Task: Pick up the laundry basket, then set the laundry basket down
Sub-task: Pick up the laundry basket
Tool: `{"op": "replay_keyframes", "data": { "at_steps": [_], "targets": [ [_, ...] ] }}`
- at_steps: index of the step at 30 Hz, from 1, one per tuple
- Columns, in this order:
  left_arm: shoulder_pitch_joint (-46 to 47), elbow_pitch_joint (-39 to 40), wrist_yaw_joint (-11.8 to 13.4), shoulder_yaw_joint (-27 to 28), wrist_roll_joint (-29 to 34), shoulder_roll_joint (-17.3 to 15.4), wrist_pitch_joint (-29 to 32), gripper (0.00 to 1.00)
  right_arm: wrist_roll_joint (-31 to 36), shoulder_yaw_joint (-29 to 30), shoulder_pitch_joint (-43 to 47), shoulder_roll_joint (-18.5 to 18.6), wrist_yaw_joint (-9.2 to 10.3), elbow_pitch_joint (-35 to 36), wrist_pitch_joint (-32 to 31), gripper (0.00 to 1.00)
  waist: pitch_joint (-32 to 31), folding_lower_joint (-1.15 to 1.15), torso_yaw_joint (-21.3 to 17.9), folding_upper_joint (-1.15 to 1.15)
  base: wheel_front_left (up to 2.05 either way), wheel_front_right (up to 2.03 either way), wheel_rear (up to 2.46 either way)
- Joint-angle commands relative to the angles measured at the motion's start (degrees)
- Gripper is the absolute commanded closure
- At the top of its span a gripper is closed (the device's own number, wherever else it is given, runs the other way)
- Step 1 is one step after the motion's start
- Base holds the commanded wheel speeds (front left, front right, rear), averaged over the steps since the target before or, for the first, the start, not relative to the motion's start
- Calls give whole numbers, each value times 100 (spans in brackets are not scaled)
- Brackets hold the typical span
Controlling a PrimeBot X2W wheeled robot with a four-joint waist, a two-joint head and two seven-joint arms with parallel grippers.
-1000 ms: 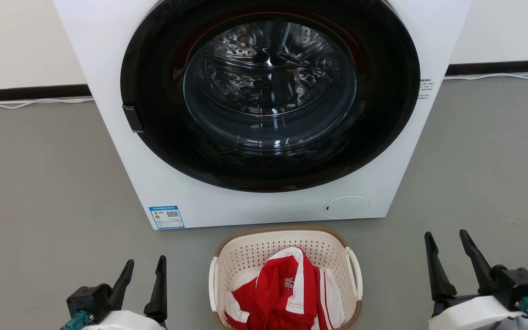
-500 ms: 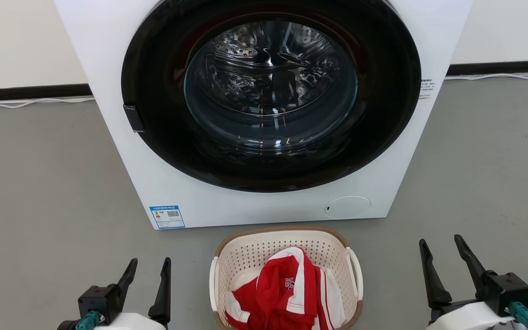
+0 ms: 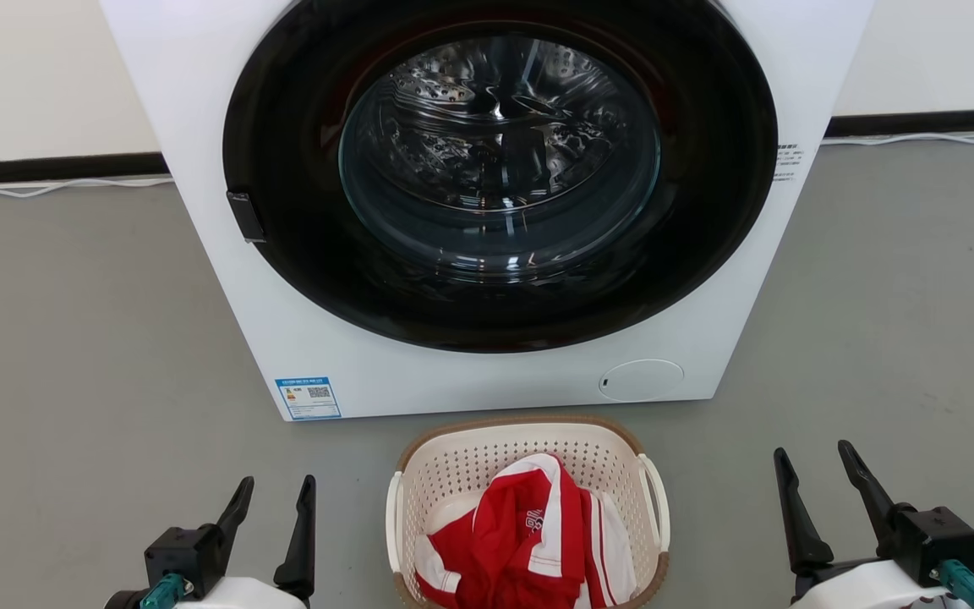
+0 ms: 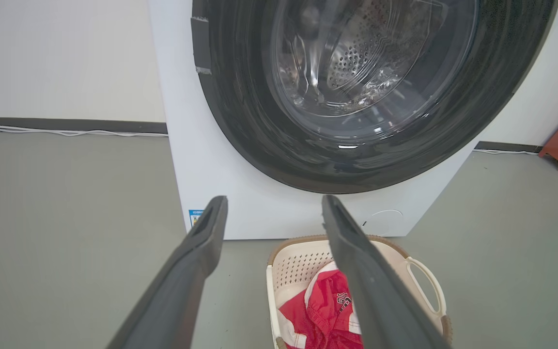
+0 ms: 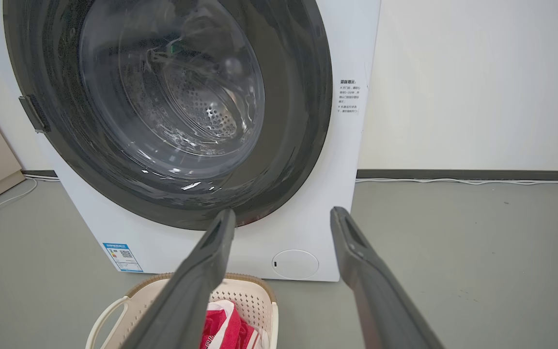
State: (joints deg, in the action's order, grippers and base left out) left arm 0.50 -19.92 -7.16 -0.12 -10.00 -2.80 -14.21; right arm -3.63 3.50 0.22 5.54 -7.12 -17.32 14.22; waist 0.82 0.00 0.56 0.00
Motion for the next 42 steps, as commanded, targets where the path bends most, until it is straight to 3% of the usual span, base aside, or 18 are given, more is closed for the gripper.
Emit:
{"op": "replay_keyframes", "data": {
  "at_steps": [1, 20, 42],
  "targets": [
    [288, 134, -33, 160, 30, -62, -79, 0, -22, -122, -139, 66, -36, 120, 78, 0, 26, 0, 4, 0, 0, 0, 0],
    [1053, -22, -33, -34, -73, -52, -79, 0, 220, 228, -901, -175, -36, -39, 78, 0, 1065, 0, 90, 0, 0, 0, 0],
    [3274, -2291, -33, -469, -450, -12, -79, 0, 922, 541, -3076, -263, -36, -2216, 78, 0, 3205, 0, 153, 0, 0, 0, 0]
  ]
}}
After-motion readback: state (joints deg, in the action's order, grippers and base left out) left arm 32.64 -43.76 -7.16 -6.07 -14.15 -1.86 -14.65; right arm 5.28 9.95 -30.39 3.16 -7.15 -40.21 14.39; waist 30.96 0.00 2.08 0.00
